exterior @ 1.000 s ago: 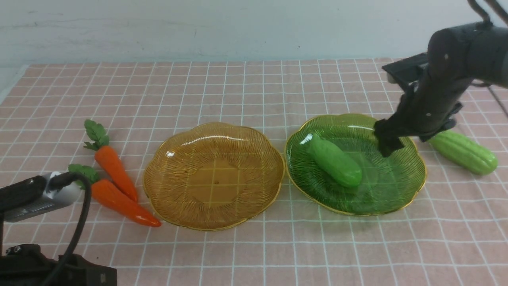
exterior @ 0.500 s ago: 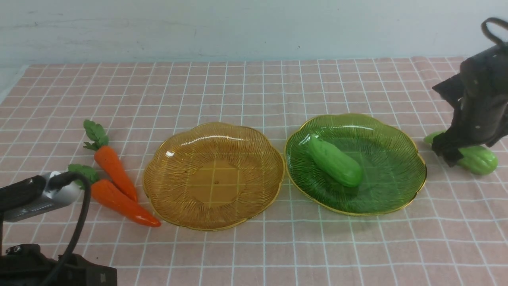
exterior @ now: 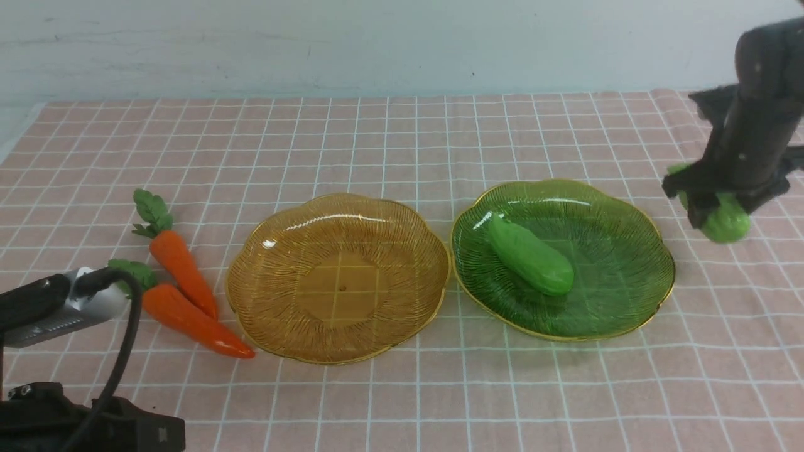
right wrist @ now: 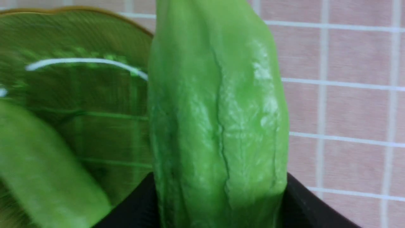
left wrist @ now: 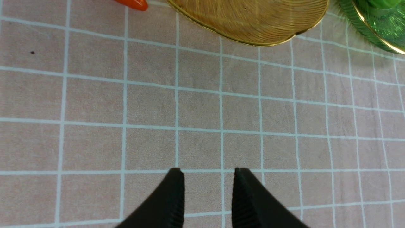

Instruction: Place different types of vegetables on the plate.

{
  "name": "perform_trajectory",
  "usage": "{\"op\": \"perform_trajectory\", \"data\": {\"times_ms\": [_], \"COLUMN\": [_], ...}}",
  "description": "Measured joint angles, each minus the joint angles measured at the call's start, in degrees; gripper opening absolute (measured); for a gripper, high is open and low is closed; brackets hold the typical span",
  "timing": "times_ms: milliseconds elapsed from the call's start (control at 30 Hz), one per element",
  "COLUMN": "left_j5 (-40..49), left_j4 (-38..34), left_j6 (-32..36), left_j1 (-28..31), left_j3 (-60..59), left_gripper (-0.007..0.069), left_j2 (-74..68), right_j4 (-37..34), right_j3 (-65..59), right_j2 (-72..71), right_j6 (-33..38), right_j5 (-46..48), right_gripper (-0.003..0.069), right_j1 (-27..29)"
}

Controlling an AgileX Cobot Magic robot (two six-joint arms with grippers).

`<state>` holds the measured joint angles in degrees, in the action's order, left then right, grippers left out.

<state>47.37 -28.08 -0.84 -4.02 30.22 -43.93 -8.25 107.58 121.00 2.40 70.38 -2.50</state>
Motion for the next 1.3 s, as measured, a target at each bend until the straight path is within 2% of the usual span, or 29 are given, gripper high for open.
{"op": "perform_trajectory", "data": {"times_ms": [67, 200, 233, 267, 333, 400, 500, 667, 833, 967, 1300], "left_j5": [-0.70, -3.15, -3.61, -4.23, -5.44, -8.03, -15.02, -31.53, -47.69, -51.16, -48.00], "left_j4": [2.97, 10.01, 11.70, 13.53, 15.74, 18.22, 20.16, 20.85, 20.86, 20.86, 20.86], "left_j6": [-3.18, -9.42, -11.15, -13.12, -15.65, -18.46, -21.55, -27.63, -36.73, -40.50, -41.94], "left_j1": [0.00, 0.00, 0.00, 0.00, 0.00, 0.00, 0.00, 0.00, 0.00, 1.29, 3.00], "left_j3": [0.00, 0.00, 0.00, 0.00, 0.00, 0.00, 0.00, 0.07, 0.26, 3.39, 10.81], "left_gripper": [0.0244, 0.0317, 0.0337, 0.0360, 0.0395, 0.0434, 0.0462, 0.0463, 0.0463, 0.0463, 0.0463], "left_j2": [0.00, -0.29, -0.64, -1.34, -3.07, -6.79, -13.94, -28.64, -41.79, -47.61, -54.47], "right_j4": [-4.21, -3.94, -3.49, -3.34, -3.34, -3.10, -3.05, -3.94, -4.19, -4.24, -4.24], "right_j3": [-0.72, -3.06, -3.62, -4.11, -4.53, -4.73, -6.97, -17.29, -24.30, -25.23, -25.50], "right_j2": [-0.88, 0.65, 1.16, 1.51, 1.96, 1.22, -2.66, -15.57, -23.80, -25.20, -25.20], "right_j6": [2.57, 3.53, 3.53, 3.53, 3.12, 1.64, -0.50, -1.28, -1.10, -0.57, -0.57], "right_j5": [0.05, 0.28, 0.28, 0.28, 0.29, 0.29, 0.19, 0.26, 0.57, 0.79, 0.79], "right_gripper": [0.0395, 0.0397, 0.0416, 0.0447, 0.0582, 0.0656, 0.0687, 0.0684, 0.0650, 0.0629, 0.0604], "right_j1": [-1.29, -4.57, -5.15, -5.59, -6.07, -6.12, -6.19, -6.36, -6.36, -6.36, -6.36]}}
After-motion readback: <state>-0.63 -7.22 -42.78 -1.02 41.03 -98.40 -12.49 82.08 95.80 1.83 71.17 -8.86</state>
